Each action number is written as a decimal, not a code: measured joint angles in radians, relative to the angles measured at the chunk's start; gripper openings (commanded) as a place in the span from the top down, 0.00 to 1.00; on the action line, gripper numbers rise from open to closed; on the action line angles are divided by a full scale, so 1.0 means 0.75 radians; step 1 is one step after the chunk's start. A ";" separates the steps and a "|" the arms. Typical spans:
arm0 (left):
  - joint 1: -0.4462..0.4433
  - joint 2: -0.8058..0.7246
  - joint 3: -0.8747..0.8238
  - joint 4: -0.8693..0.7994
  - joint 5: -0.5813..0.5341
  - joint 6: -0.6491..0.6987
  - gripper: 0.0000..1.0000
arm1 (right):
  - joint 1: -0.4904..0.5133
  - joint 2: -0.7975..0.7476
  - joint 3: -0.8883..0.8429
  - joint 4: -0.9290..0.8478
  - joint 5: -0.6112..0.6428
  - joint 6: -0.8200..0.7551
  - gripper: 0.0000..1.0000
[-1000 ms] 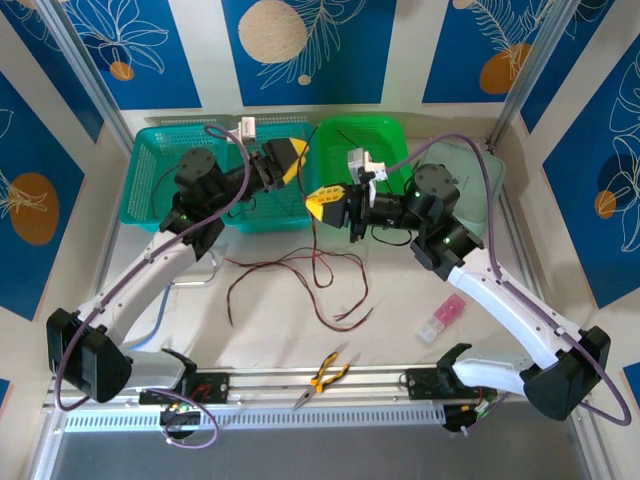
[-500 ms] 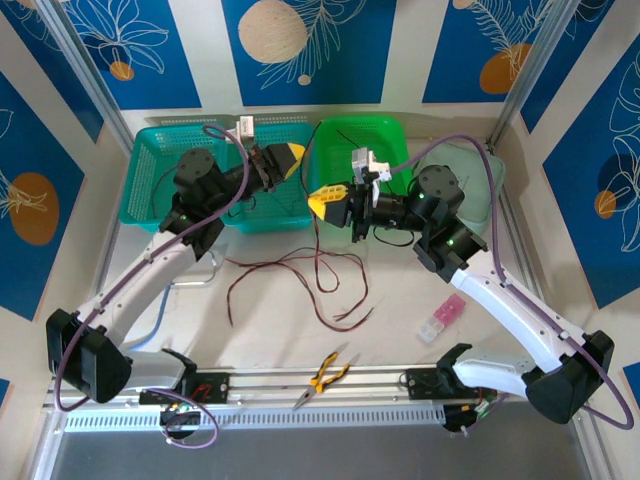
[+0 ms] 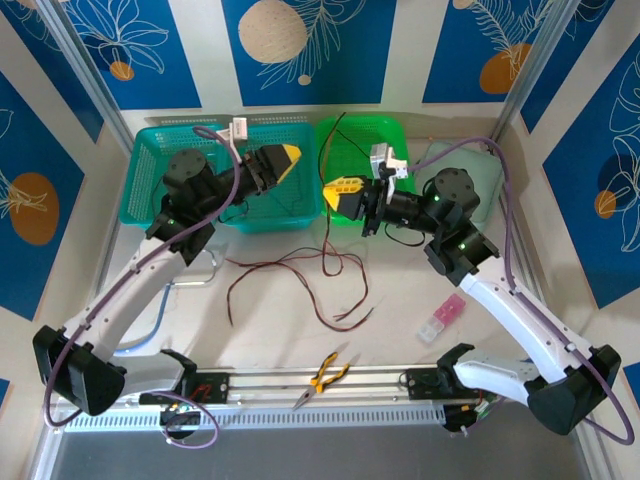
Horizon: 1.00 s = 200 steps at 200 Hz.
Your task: Untangle the cables
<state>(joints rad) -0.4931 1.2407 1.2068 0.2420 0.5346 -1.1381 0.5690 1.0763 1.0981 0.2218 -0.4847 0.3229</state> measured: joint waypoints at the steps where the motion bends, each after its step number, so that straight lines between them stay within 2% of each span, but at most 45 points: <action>1: 0.000 0.001 0.001 -0.001 0.001 -0.001 0.59 | 0.000 0.000 0.000 -0.001 -0.002 0.000 1.00; 31: 0.000 0.008 0.057 -0.032 0.053 0.005 0.51 | -0.001 0.005 0.001 -0.007 -0.039 0.001 1.00; 148: 0.000 0.036 0.082 -0.025 0.126 -0.017 0.51 | 0.079 0.164 0.136 -0.006 -0.174 0.021 1.00; 164: 0.000 0.036 0.082 -0.024 0.126 -0.018 0.60 | 0.092 0.186 0.151 -0.004 -0.190 0.027 1.00; 185: 0.000 0.036 0.082 -0.023 0.126 -0.021 0.91 | 0.098 0.214 0.157 -0.001 -0.193 0.031 1.00; 195: 0.000 0.035 0.081 -0.025 0.125 -0.034 0.99 | 0.098 0.220 0.157 -0.002 -0.191 0.031 1.00; 200: 0.000 0.035 0.081 -0.024 0.125 -0.022 1.00 | 0.098 0.221 0.157 -0.002 -0.191 0.030 1.00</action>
<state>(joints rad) -0.4931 1.2671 1.2675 0.2241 0.6285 -1.1545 0.6426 1.2423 1.2156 0.2207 -0.6277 0.3454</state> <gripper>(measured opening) 0.063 0.050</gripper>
